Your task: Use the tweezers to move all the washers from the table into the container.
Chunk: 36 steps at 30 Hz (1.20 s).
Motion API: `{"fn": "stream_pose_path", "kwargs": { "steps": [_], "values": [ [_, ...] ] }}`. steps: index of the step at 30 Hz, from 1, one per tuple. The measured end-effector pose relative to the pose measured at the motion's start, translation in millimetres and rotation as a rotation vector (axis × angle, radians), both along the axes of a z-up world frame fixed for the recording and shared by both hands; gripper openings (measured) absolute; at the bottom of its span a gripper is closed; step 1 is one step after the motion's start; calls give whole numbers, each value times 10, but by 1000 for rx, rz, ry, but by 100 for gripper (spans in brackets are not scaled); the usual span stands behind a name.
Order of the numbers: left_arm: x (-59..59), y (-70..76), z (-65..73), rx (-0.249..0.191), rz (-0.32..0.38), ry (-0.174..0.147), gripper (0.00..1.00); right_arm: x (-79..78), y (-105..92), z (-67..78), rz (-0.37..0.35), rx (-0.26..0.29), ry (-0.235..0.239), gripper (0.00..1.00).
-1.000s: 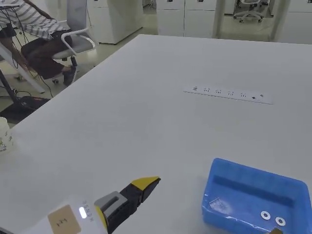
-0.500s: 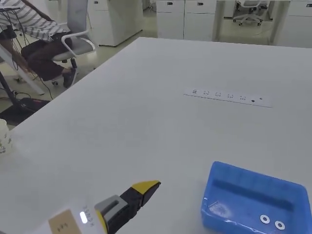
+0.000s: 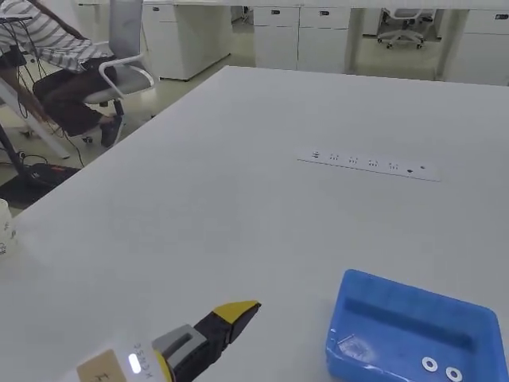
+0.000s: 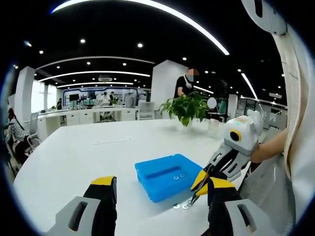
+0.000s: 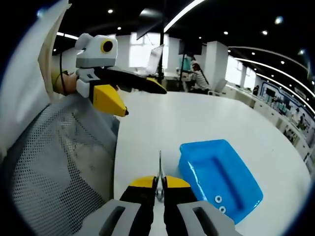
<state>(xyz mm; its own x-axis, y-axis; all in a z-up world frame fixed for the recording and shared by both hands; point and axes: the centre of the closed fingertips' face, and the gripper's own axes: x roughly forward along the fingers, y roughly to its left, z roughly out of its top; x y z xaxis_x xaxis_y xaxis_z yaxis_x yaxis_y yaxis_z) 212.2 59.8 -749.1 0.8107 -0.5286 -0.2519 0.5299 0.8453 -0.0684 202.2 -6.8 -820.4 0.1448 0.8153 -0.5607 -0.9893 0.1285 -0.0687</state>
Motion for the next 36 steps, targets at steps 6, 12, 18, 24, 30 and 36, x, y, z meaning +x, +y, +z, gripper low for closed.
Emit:
{"fn": "stream_pose_path", "kwargs": {
  "steps": [6, 12, 18, 24, 30, 36],
  "values": [
    [-1, 8, 14, -4, 3, -7, 76, 73, 14, 194, -34, 40, 16, 2],
    [-2, 18, 32, -12, 9, -14, 76, 192, -15, 379, -100, 114, 76, 2],
    [-5, 25, 43, -14, 13, -19, 76, 323, -65, 523, -155, 181, 136, 2],
    [-9, 20, 67, -28, 14, -26, 77, 505, -135, 579, -215, 236, 192, 3],
    [-8, 27, 57, -18, 15, -24, 77, 651, -106, 641, -264, 261, 219, 3],
    [3, 51, 39, 0, 26, -19, 80, 913, -141, 528, -362, 230, 251, 3]
  ]
}}
